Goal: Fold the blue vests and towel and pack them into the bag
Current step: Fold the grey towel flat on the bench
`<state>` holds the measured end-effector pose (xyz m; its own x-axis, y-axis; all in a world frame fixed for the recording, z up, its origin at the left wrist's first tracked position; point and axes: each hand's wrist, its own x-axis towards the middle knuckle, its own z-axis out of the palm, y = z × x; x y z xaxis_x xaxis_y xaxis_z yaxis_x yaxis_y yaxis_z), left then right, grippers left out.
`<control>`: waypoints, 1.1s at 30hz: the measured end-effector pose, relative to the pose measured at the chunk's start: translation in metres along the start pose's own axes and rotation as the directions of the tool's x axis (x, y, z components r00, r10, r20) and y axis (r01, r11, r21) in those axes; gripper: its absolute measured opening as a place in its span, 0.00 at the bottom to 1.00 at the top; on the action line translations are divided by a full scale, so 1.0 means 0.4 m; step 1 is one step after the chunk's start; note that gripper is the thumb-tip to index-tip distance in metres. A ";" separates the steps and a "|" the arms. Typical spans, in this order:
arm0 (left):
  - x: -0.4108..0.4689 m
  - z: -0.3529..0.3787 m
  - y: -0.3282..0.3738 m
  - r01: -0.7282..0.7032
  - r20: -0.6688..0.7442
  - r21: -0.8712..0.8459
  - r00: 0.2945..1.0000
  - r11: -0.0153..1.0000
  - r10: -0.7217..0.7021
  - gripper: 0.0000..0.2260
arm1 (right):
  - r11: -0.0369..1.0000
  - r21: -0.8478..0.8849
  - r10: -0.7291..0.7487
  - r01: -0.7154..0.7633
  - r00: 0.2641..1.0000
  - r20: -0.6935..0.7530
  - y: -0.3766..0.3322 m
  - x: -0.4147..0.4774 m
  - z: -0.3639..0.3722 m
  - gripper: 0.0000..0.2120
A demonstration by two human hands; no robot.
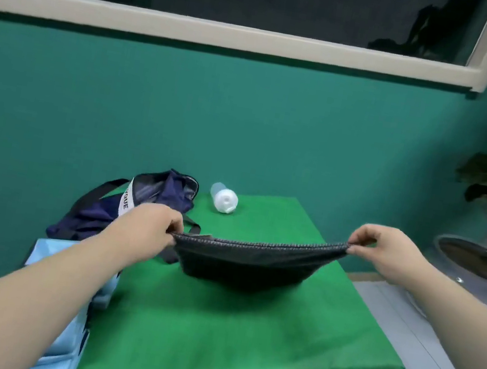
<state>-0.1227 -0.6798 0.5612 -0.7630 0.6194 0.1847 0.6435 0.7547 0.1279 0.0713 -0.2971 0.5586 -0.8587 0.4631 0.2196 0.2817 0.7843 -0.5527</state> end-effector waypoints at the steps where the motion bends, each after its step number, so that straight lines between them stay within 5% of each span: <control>1: -0.037 0.046 -0.001 0.008 0.068 -0.005 0.998 1.000 -0.007 0.08 | 1.000 -0.002 0.023 -0.023 0.998 0.066 0.025 -0.035 0.033 0.09; 6: -0.191 0.228 -0.010 0.013 0.391 -0.031 0.921 0.999 0.000 0.06 | 0.995 -0.093 0.075 -0.043 0.923 0.378 0.114 -0.168 0.173 0.09; 10: -0.232 0.265 -0.021 0.027 0.465 -0.043 0.885 0.999 -0.004 0.09 | 0.996 -0.046 0.087 -0.074 0.886 0.455 0.144 -0.195 0.209 0.07; 21: -0.053 0.297 -0.077 0.199 0.260 -0.212 0.955 0.957 -0.141 0.09 | 0.952 0.166 0.217 -0.256 0.951 0.222 0.171 -0.025 0.309 0.04; 30: 0.157 0.429 -0.111 0.292 0.221 -0.228 0.945 0.929 -0.243 0.10 | 0.965 -0.072 0.261 -0.253 0.952 0.162 0.194 0.153 0.440 0.02; 33: 0.198 0.478 -0.122 0.302 0.206 -0.221 0.944 0.927 -0.259 0.13 | 0.957 -0.207 0.240 -0.204 0.956 0.167 0.214 0.182 0.495 0.12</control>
<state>-0.2259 -0.6262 0.3831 -0.8989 0.4340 -0.0596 0.3793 0.8392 0.3898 -0.0520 -0.2779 0.3683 -0.8251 0.5621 -0.0568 0.5331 0.7414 -0.4077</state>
